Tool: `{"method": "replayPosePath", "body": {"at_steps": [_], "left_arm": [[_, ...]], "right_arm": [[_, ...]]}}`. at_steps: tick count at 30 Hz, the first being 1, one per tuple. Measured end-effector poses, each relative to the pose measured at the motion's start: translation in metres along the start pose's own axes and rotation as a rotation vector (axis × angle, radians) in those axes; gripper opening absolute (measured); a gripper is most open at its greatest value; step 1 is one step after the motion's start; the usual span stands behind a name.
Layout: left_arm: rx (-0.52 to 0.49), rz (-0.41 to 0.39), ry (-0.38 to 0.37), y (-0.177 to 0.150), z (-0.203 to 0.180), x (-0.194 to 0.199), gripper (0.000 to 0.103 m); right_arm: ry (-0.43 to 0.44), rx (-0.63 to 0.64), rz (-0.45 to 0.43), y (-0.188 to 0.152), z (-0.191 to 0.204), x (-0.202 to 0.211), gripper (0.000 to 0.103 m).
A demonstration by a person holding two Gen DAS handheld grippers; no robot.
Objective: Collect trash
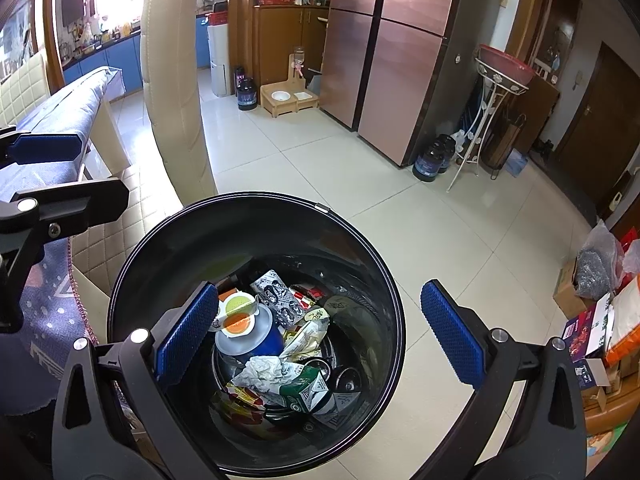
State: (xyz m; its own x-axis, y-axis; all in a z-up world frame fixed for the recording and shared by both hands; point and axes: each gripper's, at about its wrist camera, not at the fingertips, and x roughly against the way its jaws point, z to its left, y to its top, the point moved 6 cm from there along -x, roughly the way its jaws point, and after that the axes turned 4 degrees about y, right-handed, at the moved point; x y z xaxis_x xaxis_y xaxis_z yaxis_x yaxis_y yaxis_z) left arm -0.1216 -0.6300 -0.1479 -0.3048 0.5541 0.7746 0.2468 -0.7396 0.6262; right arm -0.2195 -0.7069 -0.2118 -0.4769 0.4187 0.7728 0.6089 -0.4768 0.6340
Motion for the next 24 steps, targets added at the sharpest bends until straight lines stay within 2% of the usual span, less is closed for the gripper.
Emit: {"method": "replayPosePath", "body": {"at_steps": [24], "left_arm": [[-0.01,0.002,-0.004,-0.0028,-0.0035,-0.0001,0.084]], "right_arm": [[-0.001,0.002,-0.004,0.0012,-0.0036,0.0001,0.1]]}}
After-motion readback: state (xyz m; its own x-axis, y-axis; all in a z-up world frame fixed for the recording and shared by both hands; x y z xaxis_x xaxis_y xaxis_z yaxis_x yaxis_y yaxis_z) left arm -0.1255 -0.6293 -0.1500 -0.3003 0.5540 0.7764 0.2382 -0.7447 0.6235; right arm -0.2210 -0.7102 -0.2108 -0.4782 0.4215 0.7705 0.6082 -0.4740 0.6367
